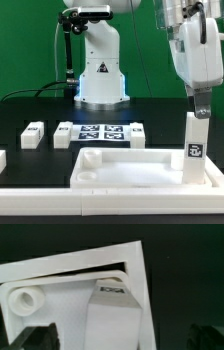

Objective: Assemble desk

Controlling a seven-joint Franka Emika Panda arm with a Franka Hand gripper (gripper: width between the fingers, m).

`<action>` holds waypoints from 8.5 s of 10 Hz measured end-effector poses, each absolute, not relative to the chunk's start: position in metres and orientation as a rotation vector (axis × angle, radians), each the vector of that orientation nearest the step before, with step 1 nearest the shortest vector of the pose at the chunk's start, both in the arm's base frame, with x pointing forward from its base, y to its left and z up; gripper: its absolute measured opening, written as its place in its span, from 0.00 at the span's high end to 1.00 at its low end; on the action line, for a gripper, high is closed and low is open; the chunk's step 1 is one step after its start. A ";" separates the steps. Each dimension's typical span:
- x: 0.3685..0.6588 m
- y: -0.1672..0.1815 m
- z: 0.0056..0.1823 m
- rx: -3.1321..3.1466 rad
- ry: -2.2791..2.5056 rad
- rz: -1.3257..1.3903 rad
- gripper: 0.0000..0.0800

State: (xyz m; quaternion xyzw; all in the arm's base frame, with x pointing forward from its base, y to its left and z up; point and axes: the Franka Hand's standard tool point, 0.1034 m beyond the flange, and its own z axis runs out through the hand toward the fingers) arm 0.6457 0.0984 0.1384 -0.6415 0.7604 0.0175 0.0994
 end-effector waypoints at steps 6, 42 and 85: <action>0.612 0.131 0.158 -2.189 1.944 0.037 0.19; 0.434 0.050 0.021 -2.736 0.264 1.338 0.19; 0.604 -0.041 0.158 -3.004 0.519 -0.743 0.64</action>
Offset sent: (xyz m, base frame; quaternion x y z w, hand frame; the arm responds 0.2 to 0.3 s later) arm -0.0557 0.0143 0.0152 -0.0166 0.0175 -0.1725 0.9847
